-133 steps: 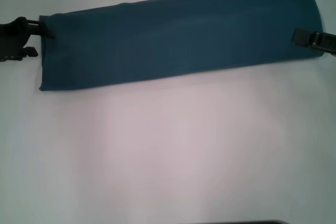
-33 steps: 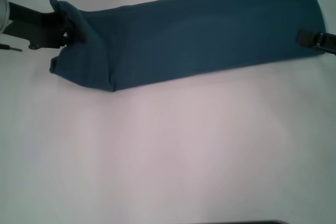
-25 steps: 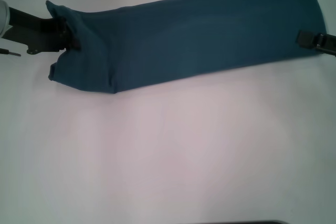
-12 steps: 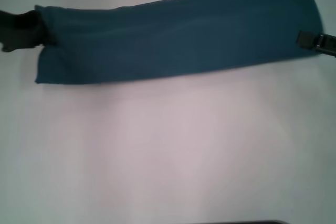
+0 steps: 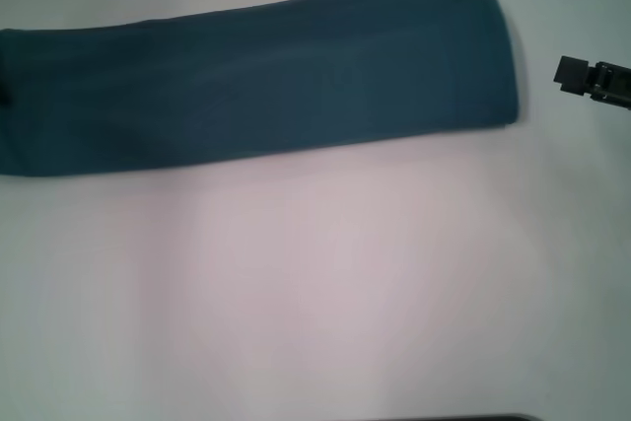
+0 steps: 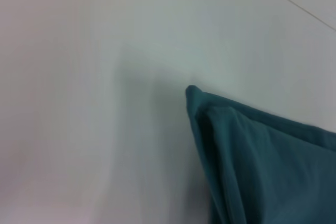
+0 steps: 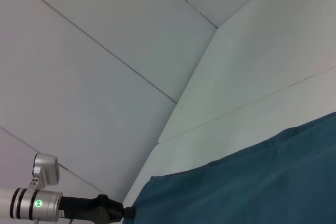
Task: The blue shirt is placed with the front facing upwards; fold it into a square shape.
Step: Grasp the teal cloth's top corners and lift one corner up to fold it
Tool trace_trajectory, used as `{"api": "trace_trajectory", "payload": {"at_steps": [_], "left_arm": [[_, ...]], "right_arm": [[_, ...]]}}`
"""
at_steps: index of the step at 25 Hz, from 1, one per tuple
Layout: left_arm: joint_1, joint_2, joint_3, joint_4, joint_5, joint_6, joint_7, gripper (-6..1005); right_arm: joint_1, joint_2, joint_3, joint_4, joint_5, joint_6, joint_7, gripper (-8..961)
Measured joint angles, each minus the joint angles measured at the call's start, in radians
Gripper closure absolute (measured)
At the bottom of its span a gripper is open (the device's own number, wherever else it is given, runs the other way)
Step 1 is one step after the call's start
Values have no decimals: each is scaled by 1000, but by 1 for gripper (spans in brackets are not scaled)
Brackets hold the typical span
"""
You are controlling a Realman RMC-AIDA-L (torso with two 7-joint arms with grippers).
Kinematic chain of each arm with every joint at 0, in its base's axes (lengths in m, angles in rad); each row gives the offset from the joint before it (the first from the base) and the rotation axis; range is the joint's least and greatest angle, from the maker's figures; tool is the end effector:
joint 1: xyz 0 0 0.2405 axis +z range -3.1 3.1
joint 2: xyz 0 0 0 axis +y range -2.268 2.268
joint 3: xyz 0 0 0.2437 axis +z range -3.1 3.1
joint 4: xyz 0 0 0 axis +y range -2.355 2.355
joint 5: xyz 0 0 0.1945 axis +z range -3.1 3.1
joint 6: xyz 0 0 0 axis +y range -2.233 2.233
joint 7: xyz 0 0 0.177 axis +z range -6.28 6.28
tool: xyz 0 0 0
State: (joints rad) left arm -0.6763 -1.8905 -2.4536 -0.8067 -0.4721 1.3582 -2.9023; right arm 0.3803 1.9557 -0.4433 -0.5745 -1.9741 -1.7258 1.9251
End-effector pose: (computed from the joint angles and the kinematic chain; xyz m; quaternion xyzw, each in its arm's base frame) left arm -0.3186 0.3831 0.0757 -0.6209 -0.7316 -0.0224 0.2807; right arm 0.2898 0.2877 0.0462 -0.7710 0.5223 0.3501 0.1008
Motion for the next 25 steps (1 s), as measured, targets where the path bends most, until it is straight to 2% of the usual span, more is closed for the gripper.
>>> {"api": "trace_trajectory", "payload": {"at_steps": [7, 11, 13, 16, 19, 21, 25], "left_arm": [[0, -12, -15, -27, -6, 16, 7, 951], [-2, -14, -56, -27, -133, 110, 60, 951], [1, -18, -78, -30, -215, 159, 95, 951], [11, -43, -90, -49, -329, 213, 133, 950], [15, -63, -89, -63, -374, 228, 149, 950], [13, -68, -87, -63, -380, 231, 151, 950], [7, -70, -89, -64, -396, 240, 151, 950]], "right_arm": [[2, 0, -8, 4, 0, 5, 13, 8], [12, 8, -7, 4, 0, 14, 20, 9], [22, 24, -4, 4, 4, 31, 4, 9], [44, 62, 1, 2, 21, 52, -87, 9], [70, 111, 1, -5, 68, 54, -221, 9], [90, 133, -7, 6, 112, 84, -291, 8], [156, 143, -47, 157, 173, 233, -530, 73]]}}
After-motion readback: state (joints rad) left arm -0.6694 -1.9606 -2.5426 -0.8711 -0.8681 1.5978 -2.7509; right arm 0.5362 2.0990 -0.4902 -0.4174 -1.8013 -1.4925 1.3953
